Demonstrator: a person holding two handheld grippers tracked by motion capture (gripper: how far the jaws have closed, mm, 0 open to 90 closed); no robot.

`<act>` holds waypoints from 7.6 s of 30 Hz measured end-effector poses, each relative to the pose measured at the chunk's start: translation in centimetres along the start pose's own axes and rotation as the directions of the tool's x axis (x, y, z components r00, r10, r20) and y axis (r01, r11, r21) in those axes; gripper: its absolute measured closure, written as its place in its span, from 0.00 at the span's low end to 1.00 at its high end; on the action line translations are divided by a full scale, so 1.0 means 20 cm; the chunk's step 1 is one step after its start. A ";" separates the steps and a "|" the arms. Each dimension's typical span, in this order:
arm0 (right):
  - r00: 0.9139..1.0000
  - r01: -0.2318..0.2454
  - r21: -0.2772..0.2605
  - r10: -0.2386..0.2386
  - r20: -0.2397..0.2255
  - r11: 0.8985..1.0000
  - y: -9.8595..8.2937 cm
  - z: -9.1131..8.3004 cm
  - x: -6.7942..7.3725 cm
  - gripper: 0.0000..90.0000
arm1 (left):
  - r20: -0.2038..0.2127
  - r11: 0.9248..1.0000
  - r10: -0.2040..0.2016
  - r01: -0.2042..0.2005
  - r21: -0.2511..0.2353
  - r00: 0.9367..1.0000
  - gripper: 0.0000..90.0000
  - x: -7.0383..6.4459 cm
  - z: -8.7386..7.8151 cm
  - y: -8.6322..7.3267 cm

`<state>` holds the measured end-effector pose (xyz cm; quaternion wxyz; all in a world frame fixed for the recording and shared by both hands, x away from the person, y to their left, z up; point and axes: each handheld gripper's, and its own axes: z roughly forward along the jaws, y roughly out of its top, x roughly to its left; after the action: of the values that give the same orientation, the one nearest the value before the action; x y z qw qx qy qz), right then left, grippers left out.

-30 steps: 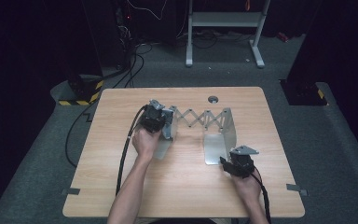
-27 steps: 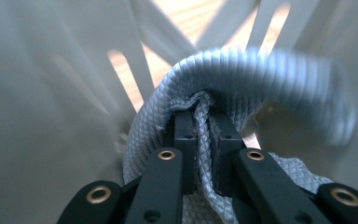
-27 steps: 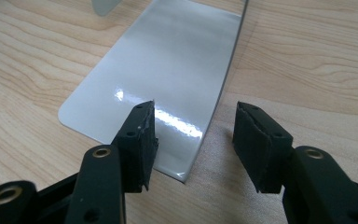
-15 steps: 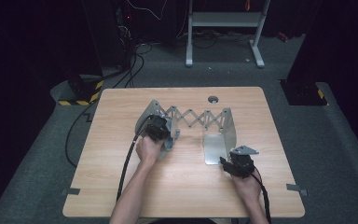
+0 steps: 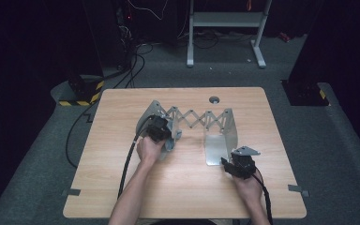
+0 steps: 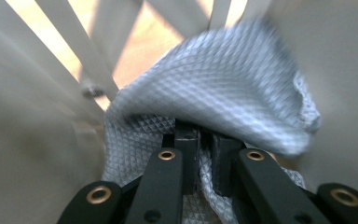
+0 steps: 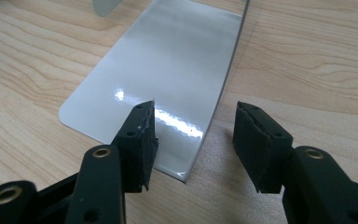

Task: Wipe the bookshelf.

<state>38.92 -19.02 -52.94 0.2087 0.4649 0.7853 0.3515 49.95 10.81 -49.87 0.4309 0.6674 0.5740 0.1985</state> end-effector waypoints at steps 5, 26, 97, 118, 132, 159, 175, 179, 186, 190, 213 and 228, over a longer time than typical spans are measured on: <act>1.000 0.001 0.000 -0.001 0.000 1.000 0.00 0.00 0.00 0.55 | 0.062 0.997 -0.012 0.017 -0.069 0.998 0.94 -0.02 -0.10 0.09; 1.000 0.003 0.000 -0.003 0.000 1.000 0.00 0.00 0.00 0.55 | 0.271 0.959 -0.013 0.089 -0.268 0.963 0.94 -0.13 -0.41 0.36; 1.000 0.000 0.000 0.000 -0.001 1.000 0.00 0.00 0.00 0.55 | 0.228 0.990 -0.007 0.040 -0.137 0.974 0.94 -0.07 -0.26 0.15; 1.000 0.000 0.000 0.000 -0.001 1.000 0.00 0.00 0.00 0.55 | 0.262 0.976 0.013 0.044 -0.212 0.965 0.94 -0.10 -0.39 0.21; 1.000 0.000 0.000 0.000 -0.001 1.000 0.00 0.00 0.00 0.55 | 0.228 0.991 -0.017 0.047 -0.126 0.974 0.94 -0.08 -0.25 0.07; 1.000 0.001 0.000 -0.001 0.000 1.000 0.00 0.00 0.00 0.55 | 0.206 0.997 0.003 0.013 -0.076 0.978 0.94 -0.05 -0.22 0.01; 1.000 0.001 0.000 -0.001 0.000 1.000 0.00 0.00 0.00 0.55 | 0.252 0.975 0.084 -0.027 -0.220 0.964 0.94 -0.14 -0.51 0.16; 1.000 0.001 0.000 -0.001 0.000 1.000 0.00 0.00 0.00 0.55 | 0.261 0.976 0.081 -0.023 -0.215 0.962 0.94 -0.14 -0.51 0.13; 1.000 0.001 0.000 -0.001 -0.001 1.000 0.00 0.00 0.00 0.55 | 0.262 0.977 0.082 -0.026 -0.211 0.961 0.94 -0.15 -0.51 0.06; 1.000 0.001 0.000 -0.001 0.000 1.000 0.00 0.00 0.00 0.55 | 0.260 0.978 0.086 -0.032 -0.205 0.962 0.94 -0.15 -0.51 0.02; 1.000 0.000 0.000 0.000 0.000 1.000 0.00 0.00 0.00 0.55 | 0.250 0.997 -0.008 0.028 -0.077 0.968 0.93 -0.10 -0.29 -0.14; 1.000 -0.001 0.000 0.001 0.001 1.000 0.00 0.00 0.00 0.55 | 0.191 0.998 0.037 -0.048 0.051 0.981 0.93 -0.10 -0.11 -0.26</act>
<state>38.90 -18.99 -52.94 0.2088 0.4653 0.7852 0.3514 44.66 9.62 -52.29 0.4609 0.7070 0.5212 0.1272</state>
